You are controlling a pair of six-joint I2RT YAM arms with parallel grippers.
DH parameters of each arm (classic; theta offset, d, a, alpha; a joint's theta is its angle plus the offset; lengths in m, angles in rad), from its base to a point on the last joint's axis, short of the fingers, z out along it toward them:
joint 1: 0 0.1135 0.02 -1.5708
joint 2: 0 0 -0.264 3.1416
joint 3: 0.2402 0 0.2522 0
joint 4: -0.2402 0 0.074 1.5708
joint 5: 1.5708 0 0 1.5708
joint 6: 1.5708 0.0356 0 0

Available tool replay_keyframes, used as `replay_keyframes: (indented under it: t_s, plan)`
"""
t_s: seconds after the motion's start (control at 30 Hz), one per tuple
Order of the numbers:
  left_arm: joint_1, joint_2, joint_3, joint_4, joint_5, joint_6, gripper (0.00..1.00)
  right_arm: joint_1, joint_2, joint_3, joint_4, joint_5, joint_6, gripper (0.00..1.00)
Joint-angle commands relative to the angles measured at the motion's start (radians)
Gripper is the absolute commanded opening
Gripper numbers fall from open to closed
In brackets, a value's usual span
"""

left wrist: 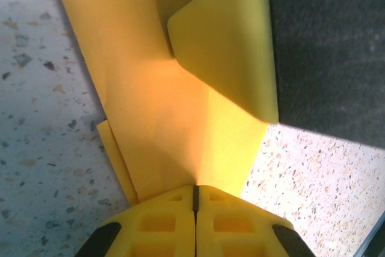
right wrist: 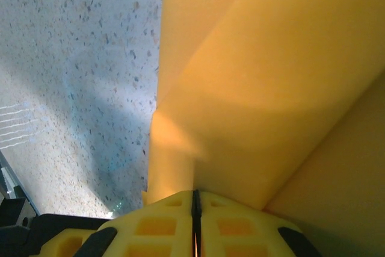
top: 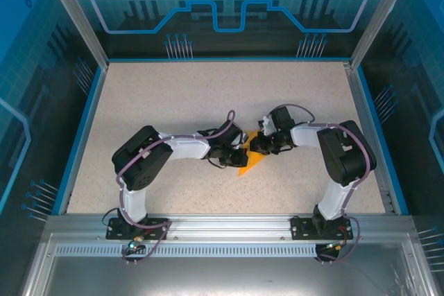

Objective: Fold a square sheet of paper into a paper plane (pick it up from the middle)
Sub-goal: Fourth fold the wing at the center of the table.

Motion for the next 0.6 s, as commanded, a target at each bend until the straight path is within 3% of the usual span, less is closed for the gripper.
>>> replay_keyframes:
  t_s: [0.0, 0.57]
  plan:
    - [0.002, 0.051, -0.074, -0.13, -0.09, 0.042, 0.05, -0.039, 0.035, 0.028, -0.022, 0.095, -0.005, 0.11]
    - [0.002, 0.033, -0.134, -0.134, -0.108, 0.056, 0.04, -0.133, 0.162, 0.202, -0.04, 0.098, -0.008, 0.11]
